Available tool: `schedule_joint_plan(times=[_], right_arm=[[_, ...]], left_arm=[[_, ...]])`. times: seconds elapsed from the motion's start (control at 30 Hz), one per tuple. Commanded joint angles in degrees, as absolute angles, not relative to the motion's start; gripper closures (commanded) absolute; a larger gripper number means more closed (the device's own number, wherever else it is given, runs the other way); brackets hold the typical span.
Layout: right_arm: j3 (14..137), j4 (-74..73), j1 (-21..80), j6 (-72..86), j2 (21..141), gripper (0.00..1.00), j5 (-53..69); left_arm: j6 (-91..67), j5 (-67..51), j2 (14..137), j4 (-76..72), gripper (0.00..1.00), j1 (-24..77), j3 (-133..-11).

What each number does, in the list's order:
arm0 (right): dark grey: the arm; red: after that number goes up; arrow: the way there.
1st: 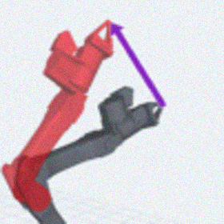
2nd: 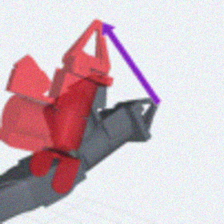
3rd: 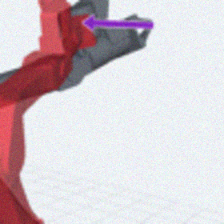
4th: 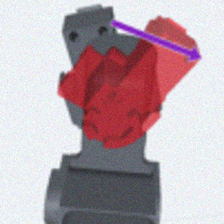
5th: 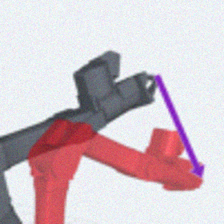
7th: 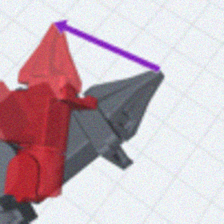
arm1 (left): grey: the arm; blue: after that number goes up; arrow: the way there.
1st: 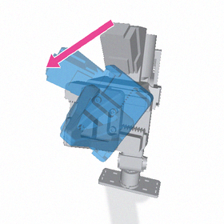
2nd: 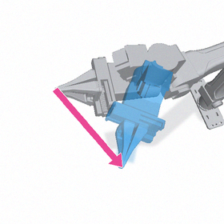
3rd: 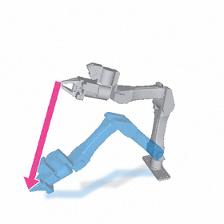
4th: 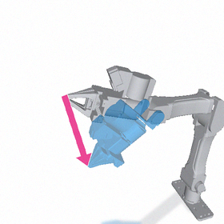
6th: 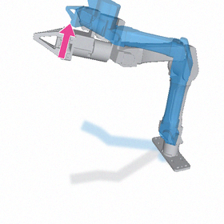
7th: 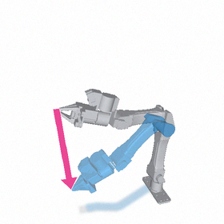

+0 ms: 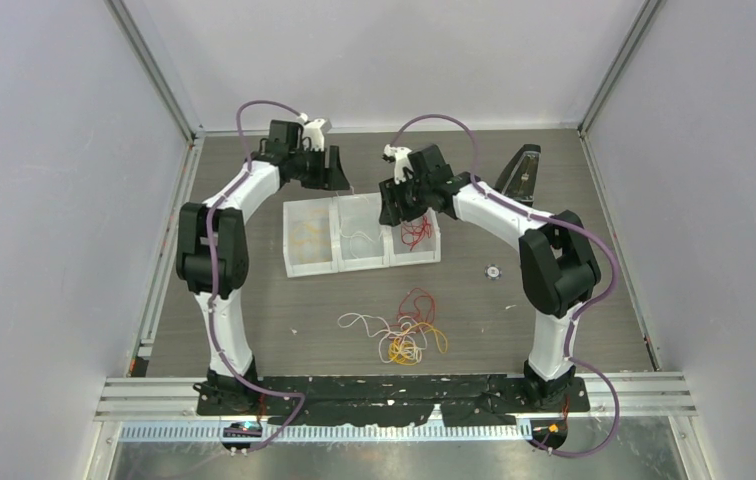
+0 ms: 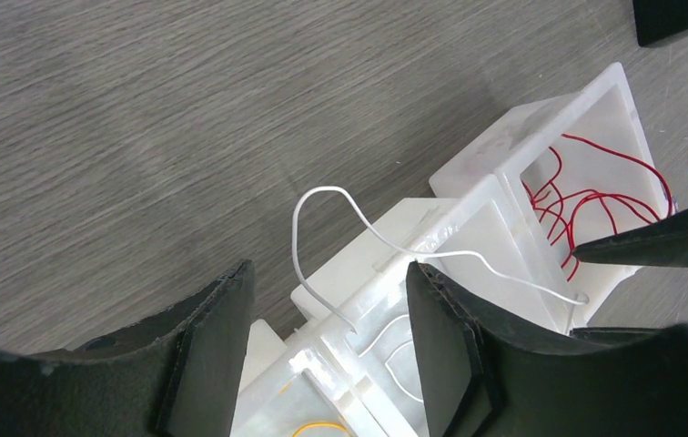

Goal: Untangle the cables

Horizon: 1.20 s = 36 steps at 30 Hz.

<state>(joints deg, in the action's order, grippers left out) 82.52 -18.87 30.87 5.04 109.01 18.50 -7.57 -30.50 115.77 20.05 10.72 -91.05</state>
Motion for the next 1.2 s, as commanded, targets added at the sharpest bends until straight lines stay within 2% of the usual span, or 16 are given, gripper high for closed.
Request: schedule_joint_plan(times=[0.0,0.13,0.33,0.53,0.6,0.63,0.67,0.73,0.9,1.17], right_arm=[[85.03,-16.00,31.87,2.62,106.26,0.46,16.88],[86.10,-16.03,32.52,2.23,107.93,0.47,17.27],[86.49,-14.21,33.05,2.03,108.90,0.56,17.32],[87.99,-14.06,33.31,1.92,110.72,0.64,17.40],[88.36,-13.99,33.38,2.05,111.22,0.72,17.57],[88.47,-13.87,33.44,2.17,111.32,0.80,17.75],[88.49,-13.75,33.46,2.54,111.30,0.87,17.91],[88.32,-13.19,33.82,2.72,110.84,0.93,18.10],[88.01,-11.26,35.67,3.33,111.43,0.95,18.04],[87.58,-6.53,38.49,4.67,115.76,0.95,11.28]], left_arm=[[-8.96,-31.09,117.52,20.13,0.39,10.55,-94.43],[-10.69,-33.28,119.26,19.75,0.46,10.55,-95.76],[-11.76,-34.51,118.99,18.09,0.70,10.55,-95.69],[-12.29,-35.91,116.37,16.75,0.90,10.55,-94.05],[-12.30,-36.27,115.27,16.47,0.98,10.55,-93.27],[-12.29,-36.36,114.55,16.18,1.00,10.57,-92.64],[-12.30,-36.65,113.81,15.84,1.00,10.55,-91.93],[-12.15,-37.67,111.82,14.88,1.00,10.55,-90.11],[-10.88,-40.01,106.58,14.70,1.00,10.56,-84.88],[-8.91,-41.34,101.61,16.13,1.00,10.55,-76.44]])
